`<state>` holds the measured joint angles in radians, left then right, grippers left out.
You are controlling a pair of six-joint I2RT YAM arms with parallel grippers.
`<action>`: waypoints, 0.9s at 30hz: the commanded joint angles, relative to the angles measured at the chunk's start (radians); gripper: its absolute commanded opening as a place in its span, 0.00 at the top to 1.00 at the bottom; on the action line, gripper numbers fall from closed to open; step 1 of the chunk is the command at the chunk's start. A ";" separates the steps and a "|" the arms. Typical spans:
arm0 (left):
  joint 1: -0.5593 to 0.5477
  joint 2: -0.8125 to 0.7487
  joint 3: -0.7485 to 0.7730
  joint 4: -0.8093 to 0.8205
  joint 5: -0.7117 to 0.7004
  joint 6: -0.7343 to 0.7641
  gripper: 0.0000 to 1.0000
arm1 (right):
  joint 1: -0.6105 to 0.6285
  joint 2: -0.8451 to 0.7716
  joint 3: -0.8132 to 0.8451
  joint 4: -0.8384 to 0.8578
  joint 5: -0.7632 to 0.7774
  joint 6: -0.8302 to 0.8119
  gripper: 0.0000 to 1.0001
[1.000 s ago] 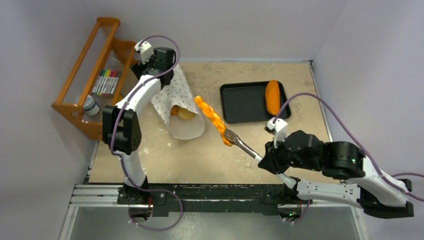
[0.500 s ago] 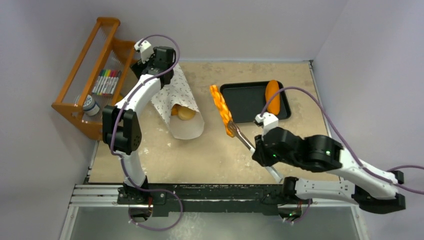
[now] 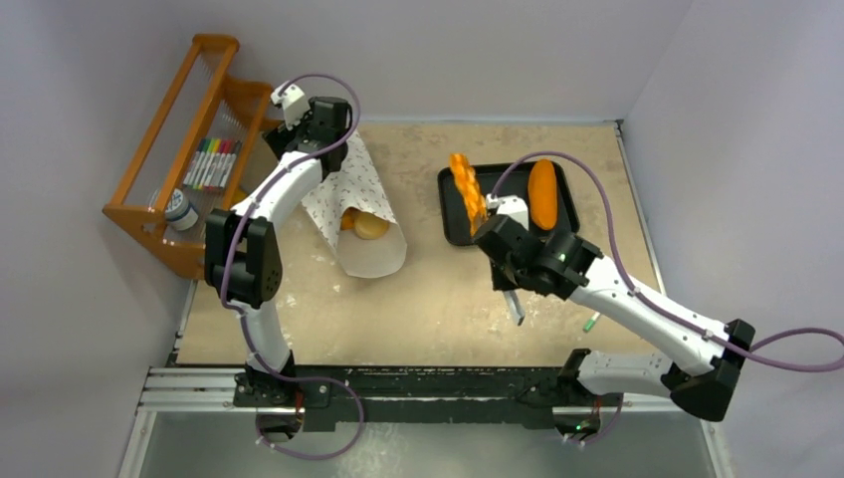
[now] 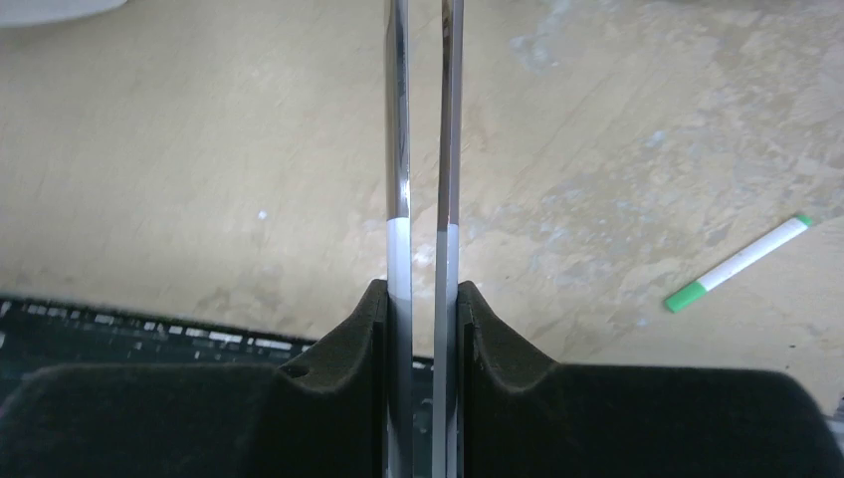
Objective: Take the fake bread out of the paper bag
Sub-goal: Place the fake bread in the container.
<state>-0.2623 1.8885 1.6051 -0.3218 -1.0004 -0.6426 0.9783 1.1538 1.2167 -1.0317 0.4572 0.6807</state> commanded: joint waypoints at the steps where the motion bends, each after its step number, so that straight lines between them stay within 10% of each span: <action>1: -0.011 -0.059 -0.008 0.057 0.011 -0.005 0.00 | -0.124 0.024 -0.013 0.136 0.032 -0.130 1.00; 14: -0.018 -0.076 -0.020 0.077 0.042 -0.032 0.00 | -0.442 0.201 0.018 0.254 -0.045 -0.317 1.00; 27: -0.031 -0.084 -0.052 0.108 0.056 -0.055 0.00 | -0.479 0.270 0.030 0.215 -0.045 -0.326 1.00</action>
<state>-0.2848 1.8584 1.5715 -0.2604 -0.9443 -0.6800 0.5076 1.4239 1.2030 -0.8261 0.4004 0.3664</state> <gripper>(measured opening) 0.998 0.244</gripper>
